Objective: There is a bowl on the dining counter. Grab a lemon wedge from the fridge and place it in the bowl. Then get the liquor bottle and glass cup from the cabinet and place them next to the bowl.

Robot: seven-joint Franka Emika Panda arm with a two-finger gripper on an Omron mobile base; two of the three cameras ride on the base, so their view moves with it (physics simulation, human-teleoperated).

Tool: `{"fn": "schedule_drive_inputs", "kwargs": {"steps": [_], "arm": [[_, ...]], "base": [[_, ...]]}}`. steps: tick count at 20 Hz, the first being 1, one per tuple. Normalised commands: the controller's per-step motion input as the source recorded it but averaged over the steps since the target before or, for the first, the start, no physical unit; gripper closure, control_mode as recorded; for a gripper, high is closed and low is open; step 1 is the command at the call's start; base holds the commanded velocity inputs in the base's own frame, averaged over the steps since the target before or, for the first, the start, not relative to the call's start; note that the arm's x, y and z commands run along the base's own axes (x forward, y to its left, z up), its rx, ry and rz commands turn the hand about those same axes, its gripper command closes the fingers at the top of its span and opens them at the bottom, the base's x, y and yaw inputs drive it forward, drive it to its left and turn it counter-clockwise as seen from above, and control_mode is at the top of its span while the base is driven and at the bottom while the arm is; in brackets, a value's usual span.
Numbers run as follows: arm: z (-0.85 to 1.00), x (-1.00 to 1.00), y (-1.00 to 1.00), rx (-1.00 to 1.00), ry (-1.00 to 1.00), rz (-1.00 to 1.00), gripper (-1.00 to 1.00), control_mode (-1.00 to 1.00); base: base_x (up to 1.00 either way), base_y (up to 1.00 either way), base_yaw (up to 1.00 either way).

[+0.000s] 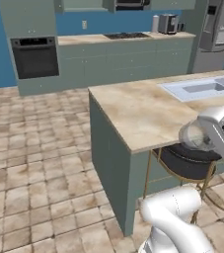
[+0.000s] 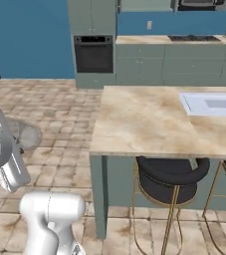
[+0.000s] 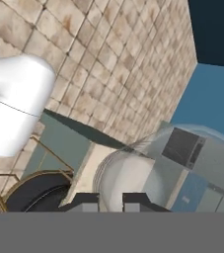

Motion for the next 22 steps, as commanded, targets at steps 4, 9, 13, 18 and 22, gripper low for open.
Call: {"fn": "schedule_drive_inputs", "kwargs": {"steps": [4, 9, 13, 18, 22], "arm": [[0.00, 0.00, 0.00, 0.00, 0.00, 0.00, 1.00, 1.00], [0.00, 0.00, 0.00, 0.00, 0.00, 0.00, 1.00, 1.00], [0.00, 0.00, 0.00, 0.00, 0.00, 0.00, 1.00, 1.00], [0.00, 0.00, 0.00, 0.00, 0.00, 0.00, 1.00, 1.00], [0.00, 0.00, 0.00, 0.00, 0.00, 0.00, 1.00, 1.00]], "base": [[0.08, -1.00, 0.10], [0.05, -1.00, 0.10], [0.02, -1.00, 0.09], [0.21, -1.00, 0.09], [0.58, -0.98, 0.06]]}}
